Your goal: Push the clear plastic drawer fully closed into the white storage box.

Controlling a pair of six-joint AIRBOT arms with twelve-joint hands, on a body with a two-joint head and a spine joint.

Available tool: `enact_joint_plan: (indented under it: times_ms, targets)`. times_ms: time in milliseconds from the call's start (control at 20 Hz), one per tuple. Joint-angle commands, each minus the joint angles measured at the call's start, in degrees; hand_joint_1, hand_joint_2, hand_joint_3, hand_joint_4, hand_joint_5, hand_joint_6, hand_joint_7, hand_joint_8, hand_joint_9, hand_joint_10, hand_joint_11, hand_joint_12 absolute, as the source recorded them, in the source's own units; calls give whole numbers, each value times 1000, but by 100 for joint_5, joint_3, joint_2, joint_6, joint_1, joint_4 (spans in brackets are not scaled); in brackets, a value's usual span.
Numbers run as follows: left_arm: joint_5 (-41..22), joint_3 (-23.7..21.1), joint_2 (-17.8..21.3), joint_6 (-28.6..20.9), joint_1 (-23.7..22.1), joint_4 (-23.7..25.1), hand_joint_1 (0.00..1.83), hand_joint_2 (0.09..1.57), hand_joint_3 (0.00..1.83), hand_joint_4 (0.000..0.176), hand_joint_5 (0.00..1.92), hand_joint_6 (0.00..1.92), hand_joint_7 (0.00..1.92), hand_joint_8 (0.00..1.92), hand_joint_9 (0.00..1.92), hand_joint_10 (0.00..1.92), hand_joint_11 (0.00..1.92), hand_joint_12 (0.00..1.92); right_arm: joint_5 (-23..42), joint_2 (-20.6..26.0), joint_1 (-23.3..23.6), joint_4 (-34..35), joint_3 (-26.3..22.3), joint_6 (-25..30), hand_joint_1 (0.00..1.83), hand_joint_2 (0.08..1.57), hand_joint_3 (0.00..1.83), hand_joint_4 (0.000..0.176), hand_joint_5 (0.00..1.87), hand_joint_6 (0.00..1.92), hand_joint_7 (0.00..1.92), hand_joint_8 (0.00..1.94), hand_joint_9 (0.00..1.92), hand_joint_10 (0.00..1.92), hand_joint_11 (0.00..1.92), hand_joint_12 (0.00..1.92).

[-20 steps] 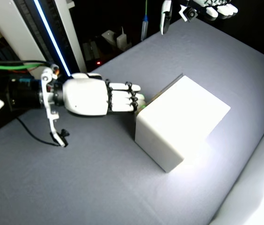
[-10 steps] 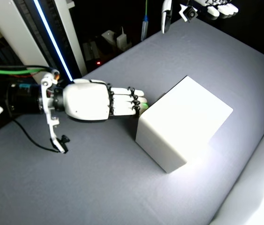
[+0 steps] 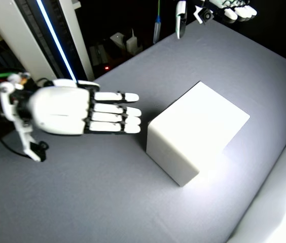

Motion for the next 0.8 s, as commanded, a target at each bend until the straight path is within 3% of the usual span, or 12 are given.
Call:
enact_joint_plan:
  times_ms: [0,100,200,250,300,350,400,450,550,650,700,750]
  targets:
    - [-715,7,58,-24,-15,-6,335,937,13,67,0,0,0,0,0,0,0,0,1000,150,-25,507,-24,-100,0,988,0,54,0,0,0,0,0,0,0,0]
    - [-715,0,65,-43,-3,-24,358,920,5,78,0,0,0,0,0,0,0,0,1445,389,-275,948,-156,-365,0,993,0,106,0,0,0,0,0,0,0,0]
    - [-715,-7,91,-79,1,-54,366,913,1,89,0,0,0,0,0,0,0,0,2040,578,-601,1427,-265,-559,0,993,0,118,0,0,0,0,0,0,0,0]
    - [-716,-22,110,-76,-6,-67,366,913,1,89,0,0,0,0,0,0,0,0,2419,670,-839,1697,-309,-592,0,993,0,118,0,0,0,0,0,0,0,0]
    - [-716,-35,124,-52,-15,-68,365,907,0,104,0,0,0,0,0,0,0,0,2614,710,-978,1832,-326,-592,0,1022,0,100,0,0,0,0,0,0,0,0]
    - [-716,-48,144,-29,-17,-69,381,904,0,114,0,0,0,0,0,0,0,0,2864,763,-1186,2004,-345,-592,0,1023,0,117,0,0,0,0,0,0,0,0]
    - [-716,-50,157,-27,-17,-70,379,886,0,120,0,0,0,0,0,0,0,0,3077,805,-1365,2149,-365,-592,0,1025,0,116,0,0,0,0,0,0,0,0]
    - [-716,-50,158,-27,-19,-70,370,876,0,113,0,0,0,0,0,0,0,0,3244,835,-1520,2258,-387,-592,0,1011,0,137,12,5,0,0,0,0,0,0]
    - [-716,-57,153,-21,-27,-69,357,878,0,108,0,0,0,0,0,0,0,0,3396,857,-1668,2360,-411,-593,0,1001,0,149,20,7,0,0,0,0,0,0]
    - [-716,-59,156,-20,-25,-69,364,857,0,96,0,0,0,0,0,0,0,0,3396,858,-1672,2370,-412,-593,0,1011,0,137,25,8,0,0,0,0,0,0]
    - [-716,-60,162,-20,-25,-71,359,860,0,97,0,0,0,0,0,0,0,0,3420,858,-1677,2392,-412,-593,0,1030,0,116,24,7,0,0,0,0,0,0]
    - [-716,-60,164,-20,-28,-74,346,868,0,114,0,0,0,0,0,0,0,0,3457,858,-1693,2417,-412,-593,0,1032,0,125,26,7,0,0,0,0,0,0]
